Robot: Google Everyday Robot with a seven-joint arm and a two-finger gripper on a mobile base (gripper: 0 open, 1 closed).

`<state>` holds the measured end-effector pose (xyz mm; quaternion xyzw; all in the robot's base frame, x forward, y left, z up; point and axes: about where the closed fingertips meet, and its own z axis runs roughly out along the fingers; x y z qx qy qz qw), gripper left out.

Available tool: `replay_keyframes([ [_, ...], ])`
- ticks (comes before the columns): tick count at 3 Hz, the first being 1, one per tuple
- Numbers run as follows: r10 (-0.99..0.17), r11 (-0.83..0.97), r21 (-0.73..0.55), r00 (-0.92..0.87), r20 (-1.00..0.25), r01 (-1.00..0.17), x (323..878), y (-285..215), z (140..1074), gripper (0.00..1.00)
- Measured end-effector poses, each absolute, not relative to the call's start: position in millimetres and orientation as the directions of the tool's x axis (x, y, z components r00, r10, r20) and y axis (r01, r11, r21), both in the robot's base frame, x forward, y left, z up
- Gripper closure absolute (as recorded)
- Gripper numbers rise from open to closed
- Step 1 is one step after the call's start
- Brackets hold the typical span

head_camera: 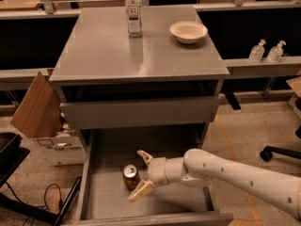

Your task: Pick orange can from middle drawer and place on counter

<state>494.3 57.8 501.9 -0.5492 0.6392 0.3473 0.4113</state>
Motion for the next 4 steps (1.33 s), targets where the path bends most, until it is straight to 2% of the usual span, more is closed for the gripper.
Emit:
replay_keyframes([
  [3, -0.342, 0.154, 0.056, -0.106, -0.934, -0.987, 532, 83, 425, 0.0],
  [4, -0.344, 0.148, 0.042, -0.091, -0.935, -0.988, 533, 90, 419, 0.18],
])
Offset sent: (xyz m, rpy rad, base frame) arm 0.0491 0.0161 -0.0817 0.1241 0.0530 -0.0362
